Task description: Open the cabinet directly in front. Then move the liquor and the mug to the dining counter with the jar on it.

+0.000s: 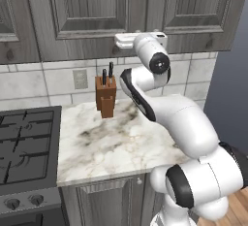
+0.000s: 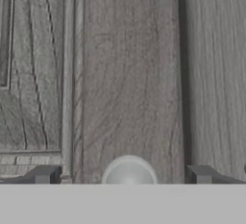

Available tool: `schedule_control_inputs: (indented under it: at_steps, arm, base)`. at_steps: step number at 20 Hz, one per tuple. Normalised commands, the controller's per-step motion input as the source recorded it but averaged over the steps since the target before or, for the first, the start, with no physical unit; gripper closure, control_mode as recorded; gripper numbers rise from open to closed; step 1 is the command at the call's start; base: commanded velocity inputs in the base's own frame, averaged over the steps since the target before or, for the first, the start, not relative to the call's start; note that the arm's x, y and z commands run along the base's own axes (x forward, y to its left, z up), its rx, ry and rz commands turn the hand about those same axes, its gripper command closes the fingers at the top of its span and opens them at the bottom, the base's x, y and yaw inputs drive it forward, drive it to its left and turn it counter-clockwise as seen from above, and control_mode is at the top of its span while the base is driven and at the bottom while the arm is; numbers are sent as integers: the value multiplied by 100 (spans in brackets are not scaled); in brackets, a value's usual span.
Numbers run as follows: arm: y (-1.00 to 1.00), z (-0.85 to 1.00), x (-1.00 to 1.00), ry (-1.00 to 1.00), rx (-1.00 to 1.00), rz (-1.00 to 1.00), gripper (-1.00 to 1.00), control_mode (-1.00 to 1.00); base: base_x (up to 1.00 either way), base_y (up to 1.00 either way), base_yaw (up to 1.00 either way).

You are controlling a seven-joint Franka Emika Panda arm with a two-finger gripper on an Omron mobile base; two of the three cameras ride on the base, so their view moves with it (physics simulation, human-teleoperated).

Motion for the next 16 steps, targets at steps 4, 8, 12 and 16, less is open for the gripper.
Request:
schedule_control_inputs:
  at_steps: [4, 8, 12, 16]
  arm:
    - [0, 0, 0, 0, 0, 0, 100, -100]
    - [0, 0, 0, 0, 0, 0, 100, -100]
    - [0, 0, -1, 0, 0, 0, 100, -100]
    - [23, 0, -34, -1, 0, 0, 100, -100]
  base:
    - [0, 0, 0]
    - [0, 0, 0]
    - [0, 0, 0]
    - [0, 0, 0]
